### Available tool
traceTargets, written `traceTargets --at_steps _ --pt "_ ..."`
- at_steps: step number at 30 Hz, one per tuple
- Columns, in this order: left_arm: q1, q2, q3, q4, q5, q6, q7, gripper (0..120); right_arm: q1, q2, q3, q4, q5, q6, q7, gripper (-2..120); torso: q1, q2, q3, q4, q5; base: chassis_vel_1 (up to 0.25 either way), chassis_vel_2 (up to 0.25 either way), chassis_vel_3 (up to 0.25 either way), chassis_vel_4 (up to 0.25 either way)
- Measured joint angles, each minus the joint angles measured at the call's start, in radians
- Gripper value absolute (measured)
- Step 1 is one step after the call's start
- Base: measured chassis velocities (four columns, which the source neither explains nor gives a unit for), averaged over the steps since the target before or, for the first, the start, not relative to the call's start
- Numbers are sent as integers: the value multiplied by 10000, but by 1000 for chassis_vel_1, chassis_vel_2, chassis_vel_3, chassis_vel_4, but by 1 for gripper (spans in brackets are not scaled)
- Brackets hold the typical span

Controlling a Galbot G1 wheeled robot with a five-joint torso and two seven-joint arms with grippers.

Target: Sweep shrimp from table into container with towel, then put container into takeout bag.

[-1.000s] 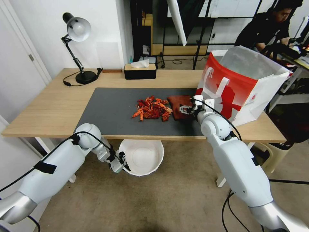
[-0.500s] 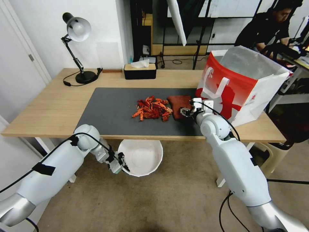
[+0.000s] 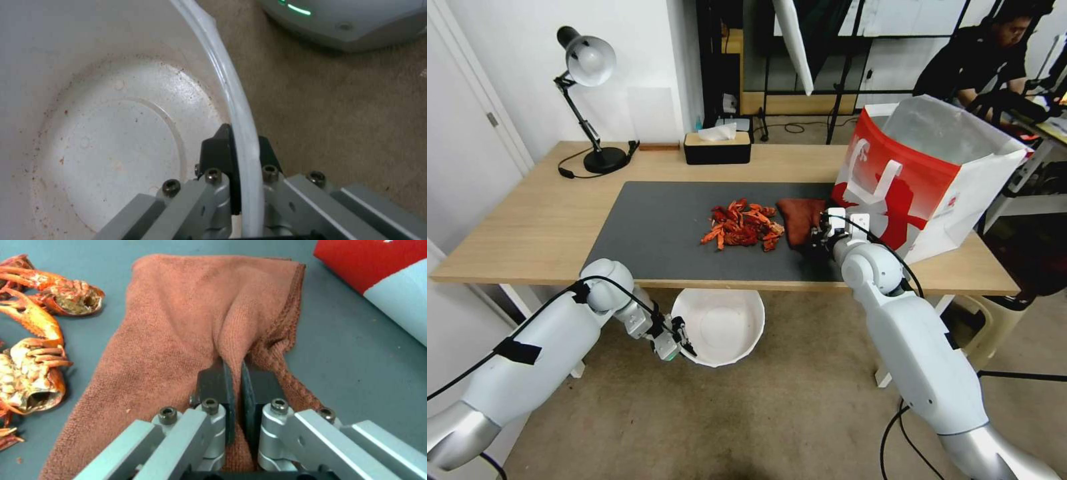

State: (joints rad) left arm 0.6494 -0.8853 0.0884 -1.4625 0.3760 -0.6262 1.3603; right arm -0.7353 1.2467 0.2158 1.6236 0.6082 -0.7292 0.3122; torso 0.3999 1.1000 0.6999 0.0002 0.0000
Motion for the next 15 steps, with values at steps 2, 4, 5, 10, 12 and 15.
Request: traceTargets --at_steps 2,4,5,10,12,15 --pt "13 -5 -4 19 -1 -18 -25 0 -1 8 0 -3 62 0 78 2 0 0 0 0 0 0 0 0 0" --pt "15 -9 -4 38 -3 -30 -39 0 -3 9 -1 -10 76 0 93 2 0 0 0 0 0 0 0 0 0" --pt "15 -9 -5 55 -5 -38 -48 0 -4 9 -1 -18 82 0 95 2 -1 0 -1 0 0 0 0 0 0" --pt "0 7 -8 119 -20 -77 -100 0 -10 -55 55 51 78 111 -232 2 0 0 1 -6 0 0 0 0 0" --pt "-6 12 -9 118 -23 -78 -111 0 -12 -93 64 112 69 204 -399 2 1 -1 1 -7 3 0 0 0 0" --pt "-13 28 -14 117 -28 -78 -129 0 89 -281 80 381 17 472 -839 2 0 0 1 -2 1 0 0 0 0"
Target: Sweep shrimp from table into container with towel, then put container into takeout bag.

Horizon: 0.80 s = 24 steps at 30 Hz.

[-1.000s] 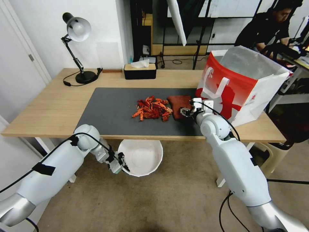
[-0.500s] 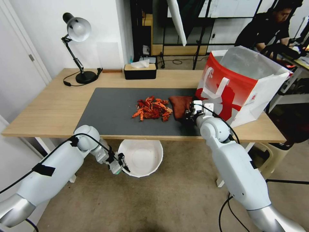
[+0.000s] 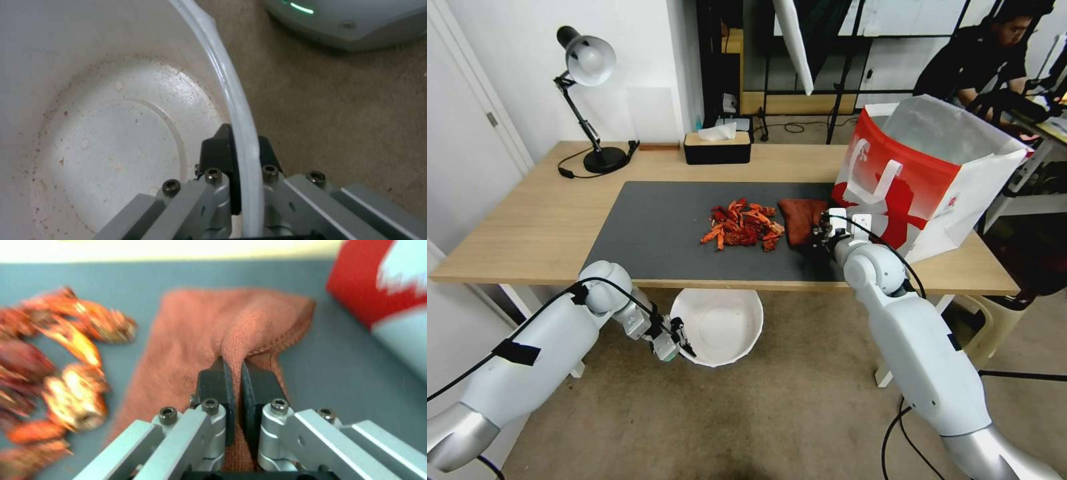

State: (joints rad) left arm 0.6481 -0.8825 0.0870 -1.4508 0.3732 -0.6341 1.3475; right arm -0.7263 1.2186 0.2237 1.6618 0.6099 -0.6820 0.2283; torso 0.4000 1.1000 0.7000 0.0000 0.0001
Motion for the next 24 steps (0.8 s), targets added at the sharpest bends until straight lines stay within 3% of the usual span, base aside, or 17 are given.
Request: traceTargets --at_steps 11,24 --pt "10 -5 -53 46 -2 -5 -65 0 373 -474 -144 354 -484 724 -943 2 0 0 1 0 -1 0 0 0 0" --pt "72 -25 -194 202 4 -52 -183 0 1539 -761 -719 -834 -1445 2704 -2167 2 0 0 1 1 -3 0 0 0 0"
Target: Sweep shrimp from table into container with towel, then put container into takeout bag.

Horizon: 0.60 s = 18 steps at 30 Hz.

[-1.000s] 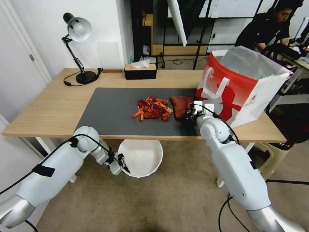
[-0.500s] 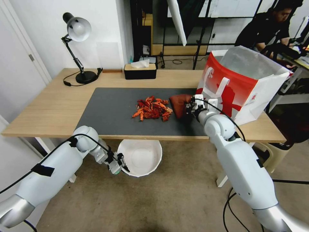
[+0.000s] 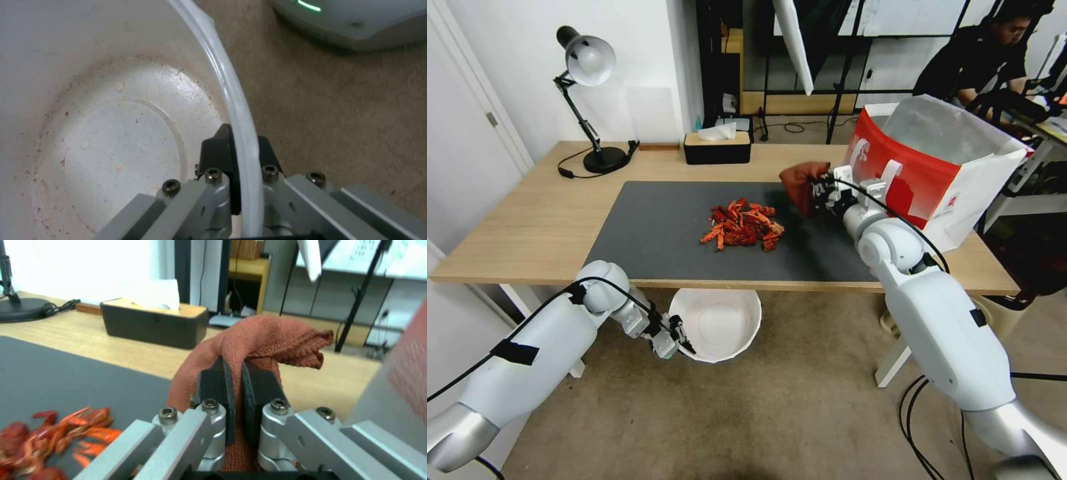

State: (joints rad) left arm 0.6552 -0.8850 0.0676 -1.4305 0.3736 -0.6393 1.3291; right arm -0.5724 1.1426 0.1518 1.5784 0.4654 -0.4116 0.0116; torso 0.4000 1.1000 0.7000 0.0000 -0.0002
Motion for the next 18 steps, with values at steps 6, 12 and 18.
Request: traceTargets --at_steps 6,12,18 --pt "-2 22 -16 37 -2 -21 -39 0 444 27 -381 -882 -831 794 -525 2 0 0 0 0 1 0 0 0 0" --pt "-5 30 -40 45 -4 -27 -47 0 707 48 -628 -1420 -1174 1201 -793 2 1 0 1 0 2 0 0 0 0" --pt "12 47 -109 45 -18 -37 -57 0 1188 103 -988 -2282 -1552 1760 -1283 2 1 0 1 0 3 0 0 0 0"
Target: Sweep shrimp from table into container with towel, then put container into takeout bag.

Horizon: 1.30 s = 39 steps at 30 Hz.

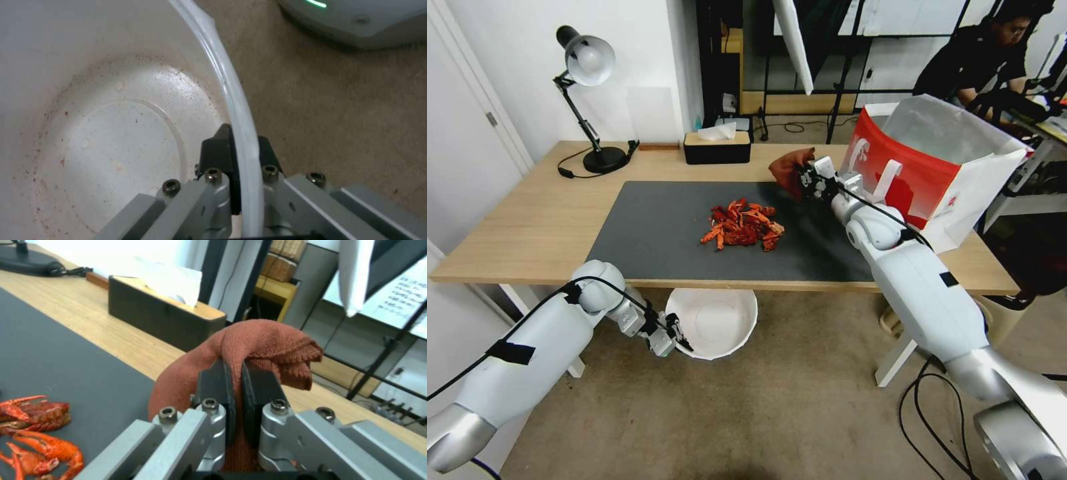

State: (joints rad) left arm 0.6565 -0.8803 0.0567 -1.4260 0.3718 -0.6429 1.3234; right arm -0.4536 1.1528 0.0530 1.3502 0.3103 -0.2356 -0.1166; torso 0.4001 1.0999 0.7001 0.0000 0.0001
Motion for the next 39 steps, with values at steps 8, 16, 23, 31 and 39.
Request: traceTargets --at_steps 8,16,23,31,39 --pt "31 28 -51 10 -28 -20 -41 0 580 133 -292 -837 -209 398 -545 2 0 0 0 1 -2 0 0 0 0" --pt "36 31 -54 47 -37 -55 -134 0 1022 364 -413 -1856 -313 641 -1604 2 0 0 0 0 -1 0 0 0 0" --pt "79 -37 -43 134 -30 -128 -214 0 1100 423 -278 -2752 -329 977 -3217 2 -2 0 -2 1 -2 0 0 0 0" --pt "26 -91 79 119 -21 -138 -243 0 497 161 -102 -2386 -98 978 -4276 2 -2 2 -2 -1 -2 0 0 0 0" --pt "-82 -139 199 122 -15 -138 -294 0 -95 -76 -133 -1702 244 962 -4601 2 -2 1 -2 0 -1 0 0 0 0"
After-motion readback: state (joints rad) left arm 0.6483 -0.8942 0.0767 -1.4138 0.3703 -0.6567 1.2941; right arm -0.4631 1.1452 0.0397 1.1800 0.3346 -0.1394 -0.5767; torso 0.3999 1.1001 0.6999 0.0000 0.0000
